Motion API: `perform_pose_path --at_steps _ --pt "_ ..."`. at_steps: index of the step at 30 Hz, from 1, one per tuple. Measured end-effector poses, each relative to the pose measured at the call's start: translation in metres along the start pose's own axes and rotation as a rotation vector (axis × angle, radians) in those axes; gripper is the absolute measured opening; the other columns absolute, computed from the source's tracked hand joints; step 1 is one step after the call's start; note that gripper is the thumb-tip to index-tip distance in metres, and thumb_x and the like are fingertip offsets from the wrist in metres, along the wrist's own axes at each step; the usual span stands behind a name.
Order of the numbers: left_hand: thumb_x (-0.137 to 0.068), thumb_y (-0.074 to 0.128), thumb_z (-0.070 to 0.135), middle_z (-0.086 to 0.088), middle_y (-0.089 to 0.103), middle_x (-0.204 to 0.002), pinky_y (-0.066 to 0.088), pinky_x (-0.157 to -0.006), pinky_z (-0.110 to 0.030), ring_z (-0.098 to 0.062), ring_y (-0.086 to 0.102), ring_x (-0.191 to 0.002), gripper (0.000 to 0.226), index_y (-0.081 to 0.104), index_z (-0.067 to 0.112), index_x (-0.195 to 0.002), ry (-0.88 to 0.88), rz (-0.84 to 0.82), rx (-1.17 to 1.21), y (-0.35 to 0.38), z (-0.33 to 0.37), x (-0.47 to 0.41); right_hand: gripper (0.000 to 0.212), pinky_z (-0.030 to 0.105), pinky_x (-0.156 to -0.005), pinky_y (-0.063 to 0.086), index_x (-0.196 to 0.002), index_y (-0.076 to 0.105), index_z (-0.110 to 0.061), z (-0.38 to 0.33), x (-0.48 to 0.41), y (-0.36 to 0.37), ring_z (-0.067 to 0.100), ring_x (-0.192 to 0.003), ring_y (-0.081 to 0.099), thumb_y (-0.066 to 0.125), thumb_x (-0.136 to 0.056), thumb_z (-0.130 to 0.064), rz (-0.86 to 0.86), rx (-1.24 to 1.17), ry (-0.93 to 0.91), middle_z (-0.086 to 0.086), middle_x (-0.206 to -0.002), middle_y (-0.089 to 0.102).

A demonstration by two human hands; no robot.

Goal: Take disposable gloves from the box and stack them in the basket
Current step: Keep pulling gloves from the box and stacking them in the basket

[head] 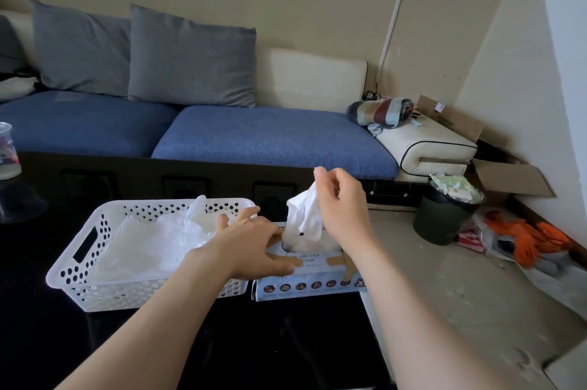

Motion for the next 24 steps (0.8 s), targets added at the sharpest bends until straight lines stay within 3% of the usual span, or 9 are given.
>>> perform_pose_path --at_steps 3,7,10,12,13,15,17,20,24 --pt "-0.076 0.059 0.088 0.016 0.056 -0.133 0.018 -0.113 -0.057 -0.016 0.013 -0.156 0.071 0.062 0.034 -0.123 -0.020 0.009 0.027 -0.003 -0.001 0.001 0.045 0.014 -0.056 0.038 -0.071 0.048 -0.016 -0.001 0.000 -0.005 0.004 -0.055 0.041 0.062 -0.106 -0.042 0.044 -0.098 0.039 -0.014 -0.061 0.042" --pt "-0.073 0.063 0.078 0.015 0.054 -0.141 0.024 -0.115 -0.051 -0.013 0.034 -0.147 0.082 0.050 0.036 -0.143 -0.029 0.129 0.128 -0.021 0.002 0.003 0.047 0.014 -0.056 0.038 -0.070 0.057 -0.007 -0.005 0.000 -0.010 0.003 -0.053 0.044 0.072 -0.100 -0.040 0.086 -0.109 0.050 -0.014 -0.054 0.046" --pt "-0.075 0.065 0.054 0.023 0.069 -0.116 0.044 -0.106 -0.045 0.000 0.061 -0.116 0.058 0.056 0.038 -0.130 0.050 0.225 0.457 -0.039 0.012 0.008 0.042 0.019 -0.067 0.041 -0.064 0.065 -0.013 -0.006 0.003 -0.009 0.000 -0.056 0.049 0.078 -0.096 -0.039 0.051 -0.094 0.083 -0.016 -0.048 0.052" --pt "-0.085 0.068 0.045 0.012 0.073 -0.094 0.058 -0.085 -0.042 -0.006 0.070 -0.087 0.034 0.063 0.032 -0.116 0.108 0.249 0.685 -0.047 0.019 0.012 0.040 0.025 -0.069 0.042 -0.067 0.072 -0.015 -0.001 0.005 -0.004 -0.001 -0.066 0.052 0.079 -0.094 -0.043 0.000 -0.105 0.166 -0.018 -0.050 0.056" --pt "-0.088 0.069 0.047 0.006 0.072 -0.089 0.057 -0.076 -0.042 -0.013 0.070 -0.080 0.027 0.066 0.028 -0.108 0.135 0.282 0.713 -0.053 0.022 0.013 0.039 0.027 -0.070 0.043 -0.069 0.075 -0.015 0.002 0.006 0.001 0.001 -0.076 0.054 0.079 -0.094 -0.045 -0.046 -0.142 0.224 -0.019 -0.055 0.057" --pt "-0.095 0.071 0.046 -0.001 0.070 -0.083 0.053 -0.064 -0.040 -0.016 0.067 -0.070 0.026 0.069 0.020 -0.095 0.134 0.342 0.708 -0.058 0.020 0.014 0.033 0.032 -0.070 0.050 -0.077 0.081 -0.016 0.007 0.010 0.012 0.010 -0.091 0.059 0.082 -0.091 -0.046 -0.148 -0.281 0.354 -0.016 -0.072 0.063" --pt "-0.099 0.069 0.035 -0.002 0.069 -0.076 0.048 -0.058 -0.033 -0.010 0.060 -0.061 0.022 0.070 0.016 -0.088 0.071 0.387 0.735 -0.059 0.013 0.014 0.017 0.030 -0.067 0.055 -0.093 0.086 -0.019 0.009 0.015 0.017 0.017 -0.081 0.067 0.086 -0.089 -0.036 -0.218 -0.412 0.450 -0.003 -0.082 0.070" --pt "-0.099 0.066 0.026 -0.004 0.064 -0.069 0.045 -0.058 -0.028 -0.009 0.056 -0.059 0.022 0.069 0.009 -0.085 -0.055 0.433 0.843 -0.060 0.001 0.016 0.020 0.027 -0.060 0.052 -0.107 0.084 -0.016 0.011 0.017 0.018 0.016 -0.072 0.065 0.086 -0.087 -0.015 -0.266 -0.464 0.473 0.004 -0.083 0.072" --pt "-0.099 0.059 0.017 -0.009 0.059 -0.070 0.053 -0.057 -0.035 -0.023 0.065 -0.058 0.025 0.059 -0.005 -0.088 -0.159 0.352 1.113 -0.054 -0.006 0.016 0.017 0.029 -0.064 0.054 -0.109 0.080 -0.015 0.018 0.014 0.013 0.015 -0.073 0.066 0.077 -0.093 -0.016 -0.208 -0.407 0.511 0.002 -0.080 0.068"
Point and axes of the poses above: each hand's wrist, its own x-axis away from the middle knuckle, its own y-axis out of the palm, z = x × y, the point moved 8 cm from there along -x, towards the middle knuckle
